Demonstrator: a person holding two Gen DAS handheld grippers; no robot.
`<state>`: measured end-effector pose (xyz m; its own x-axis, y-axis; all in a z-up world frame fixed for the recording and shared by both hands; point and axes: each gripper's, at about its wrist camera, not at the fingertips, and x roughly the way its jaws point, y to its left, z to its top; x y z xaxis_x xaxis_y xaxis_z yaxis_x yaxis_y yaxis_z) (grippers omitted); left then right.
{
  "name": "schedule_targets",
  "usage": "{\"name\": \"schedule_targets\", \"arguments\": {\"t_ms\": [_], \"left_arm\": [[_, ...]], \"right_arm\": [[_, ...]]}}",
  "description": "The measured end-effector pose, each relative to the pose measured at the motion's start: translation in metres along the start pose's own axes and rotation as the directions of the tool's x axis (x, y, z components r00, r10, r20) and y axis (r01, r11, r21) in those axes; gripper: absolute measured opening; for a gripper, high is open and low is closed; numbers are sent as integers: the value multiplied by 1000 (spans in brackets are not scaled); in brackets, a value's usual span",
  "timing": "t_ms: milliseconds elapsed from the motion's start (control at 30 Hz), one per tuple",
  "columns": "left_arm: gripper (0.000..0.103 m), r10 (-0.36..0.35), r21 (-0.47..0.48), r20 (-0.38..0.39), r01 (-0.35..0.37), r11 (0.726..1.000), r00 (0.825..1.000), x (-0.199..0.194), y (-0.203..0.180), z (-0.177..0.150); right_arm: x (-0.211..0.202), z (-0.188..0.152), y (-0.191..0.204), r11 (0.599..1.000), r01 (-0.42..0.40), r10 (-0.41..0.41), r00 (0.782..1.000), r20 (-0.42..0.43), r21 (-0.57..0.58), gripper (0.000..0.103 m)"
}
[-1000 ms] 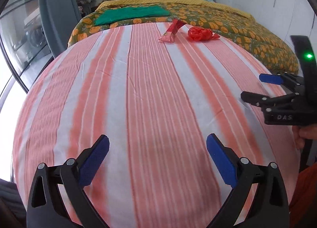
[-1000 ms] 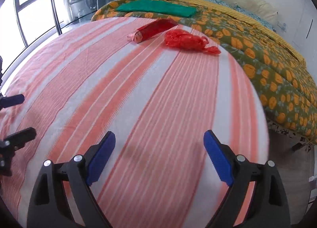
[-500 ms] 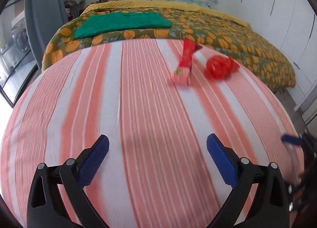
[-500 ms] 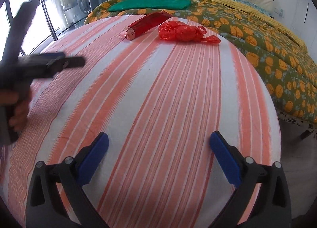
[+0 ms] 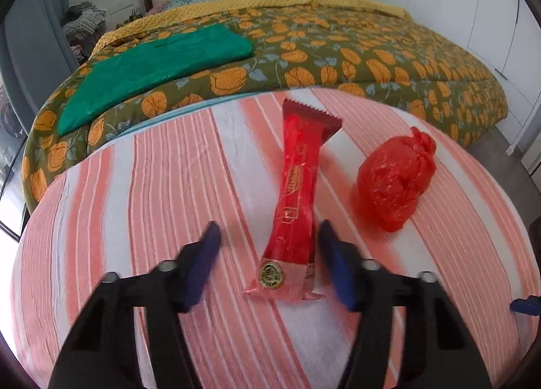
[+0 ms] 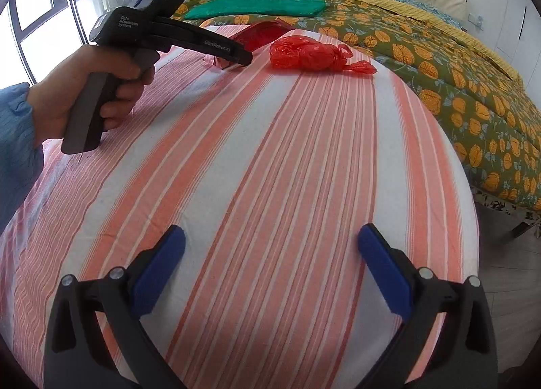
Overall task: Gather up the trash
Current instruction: 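Grasp the red snack bar with the left tool while the right tool grasps the red plastic bag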
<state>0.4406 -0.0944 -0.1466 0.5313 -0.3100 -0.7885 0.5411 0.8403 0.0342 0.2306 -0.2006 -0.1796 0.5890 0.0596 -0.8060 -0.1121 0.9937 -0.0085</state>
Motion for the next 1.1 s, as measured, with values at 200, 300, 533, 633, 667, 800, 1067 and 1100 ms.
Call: {"name": "schedule_targets", "arguments": {"t_ms": [200,300,533,633,667,800,1067,1100], "left_arm": [[22,19,-92,-52,-24,995,998,-32,9,-19],[22,-25,-177,-112,4,984,993,-74,20,-55],[23,-25,-181,-145,-2,983,989,-145,17,-149],[27,2,-169,-124,-23,985,992,-141,11,-166],[32,10,-165,-108,-28,986,994,-138,9,-170],[84,89,-119,-68,-97,988,994,-137,2,-175],[95,81,-142,-46,-87,986,996,-132,7,-180],[96,81,-144,-46,-87,986,996,-131,7,-180]], "right_arm": [[0,0,0,1000,0,0,1000,0,0,98],[0,-1,0,1000,0,0,1000,0,-1,98],[-1,-1,1,1000,1,-1,1000,0,-2,98],[-1,-1,0,1000,1,-1,1000,0,-1,98],[-1,-1,0,1000,1,-1,1000,0,-1,98],[-1,-1,0,1000,1,-1,1000,2,1,98],[0,46,-34,970,-77,76,997,13,232,98],[7,61,-42,948,-109,111,994,9,299,98]]}}
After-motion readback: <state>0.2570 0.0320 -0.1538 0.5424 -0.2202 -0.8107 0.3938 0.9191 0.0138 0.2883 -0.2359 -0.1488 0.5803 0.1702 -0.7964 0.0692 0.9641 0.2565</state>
